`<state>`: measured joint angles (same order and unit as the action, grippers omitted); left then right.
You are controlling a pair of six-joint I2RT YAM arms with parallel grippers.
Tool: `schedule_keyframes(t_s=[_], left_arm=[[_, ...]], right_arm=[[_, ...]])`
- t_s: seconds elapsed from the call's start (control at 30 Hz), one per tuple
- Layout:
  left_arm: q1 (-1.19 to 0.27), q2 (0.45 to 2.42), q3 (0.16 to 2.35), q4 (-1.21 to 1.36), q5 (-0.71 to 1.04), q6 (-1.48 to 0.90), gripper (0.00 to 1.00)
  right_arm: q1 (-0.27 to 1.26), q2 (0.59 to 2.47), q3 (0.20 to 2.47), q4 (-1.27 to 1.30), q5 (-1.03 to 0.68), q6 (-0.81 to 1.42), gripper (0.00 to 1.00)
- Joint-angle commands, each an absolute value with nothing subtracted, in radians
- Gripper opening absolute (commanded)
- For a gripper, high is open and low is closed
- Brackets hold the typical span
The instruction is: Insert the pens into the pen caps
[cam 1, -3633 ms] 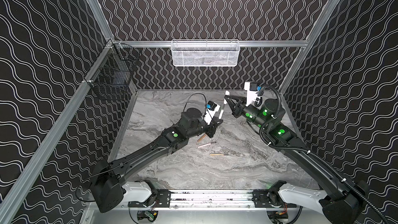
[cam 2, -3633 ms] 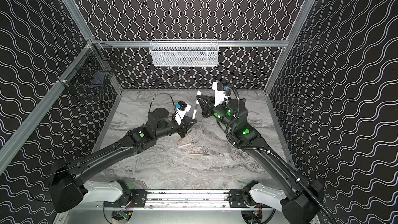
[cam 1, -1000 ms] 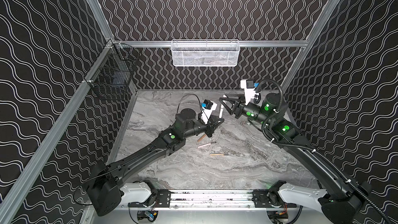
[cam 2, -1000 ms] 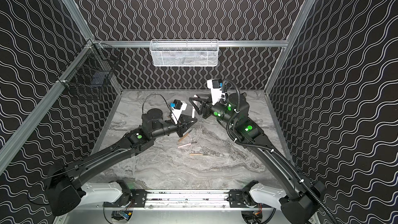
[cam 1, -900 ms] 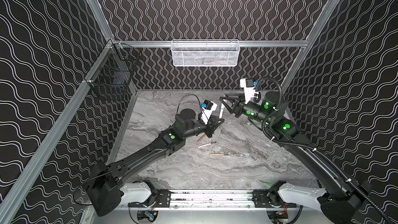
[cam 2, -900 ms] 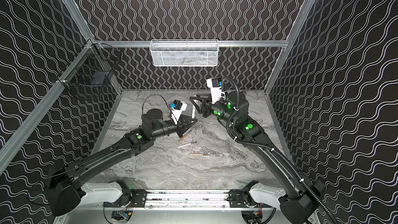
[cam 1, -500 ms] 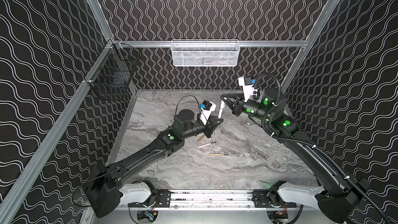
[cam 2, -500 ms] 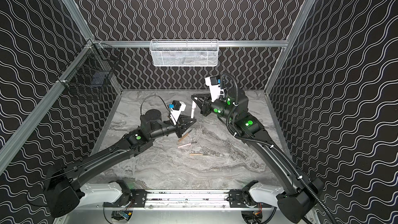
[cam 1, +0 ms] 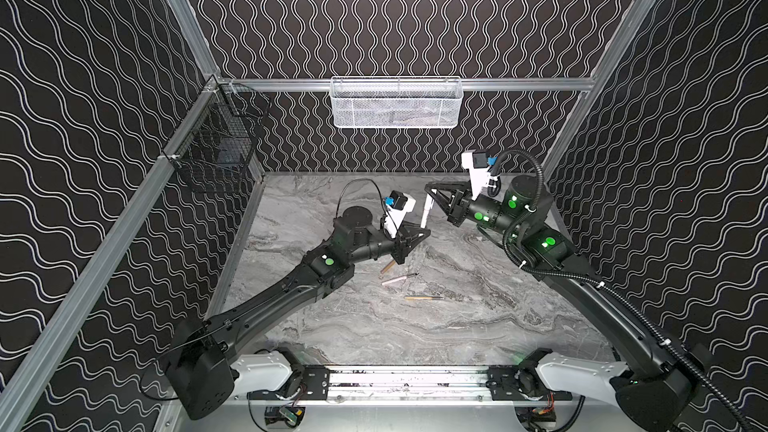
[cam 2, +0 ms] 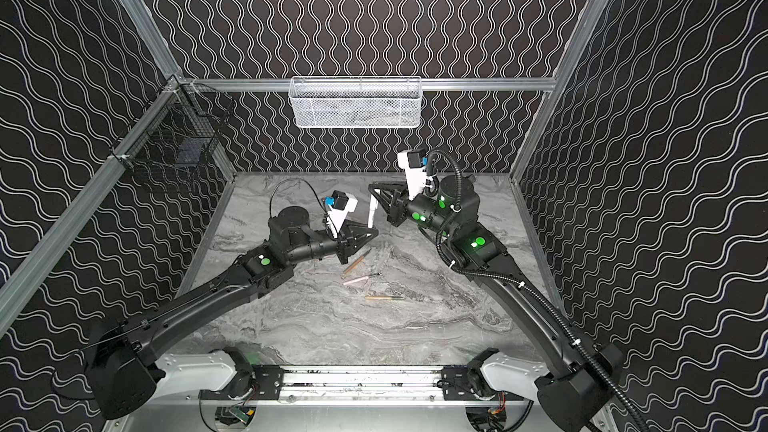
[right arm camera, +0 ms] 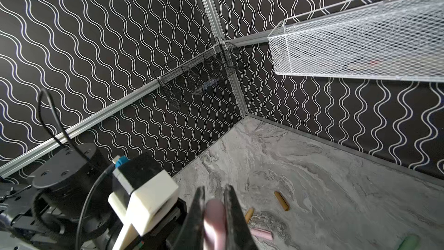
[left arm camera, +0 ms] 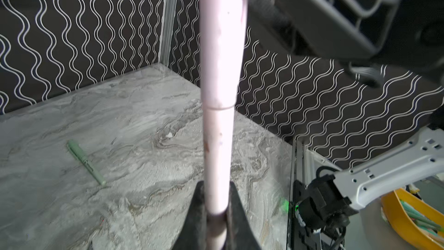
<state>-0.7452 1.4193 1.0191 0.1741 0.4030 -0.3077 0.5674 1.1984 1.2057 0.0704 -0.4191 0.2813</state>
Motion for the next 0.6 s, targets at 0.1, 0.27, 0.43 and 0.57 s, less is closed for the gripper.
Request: schedule_keyframes(t_s=[0.1,0.27,0.43,0.57], left_arm=[[-0.729,1.438,1.117,0.402,0.315,-0.368,0.00],[-0.709,1.456,1.188,0.444,0.301,-0.385,0.00],[-0.695,1.455,1.228,0.454,0.327,-0.365,0.00],[-0.695,1.459,1.207,0.373,0.410,-0.320,0.00]], right_arm=[[0.572,1.182,1.150,-0.067,-0.498,0.282,0.06],[0.572,1.162,1.115,-0.075,-0.486,0.284,0.08],[0.571,1.159,1.120,-0.086,-0.491,0.296,0.16],[0.570,1.169,1.179,-0.086,-0.482,0.317,0.21]])
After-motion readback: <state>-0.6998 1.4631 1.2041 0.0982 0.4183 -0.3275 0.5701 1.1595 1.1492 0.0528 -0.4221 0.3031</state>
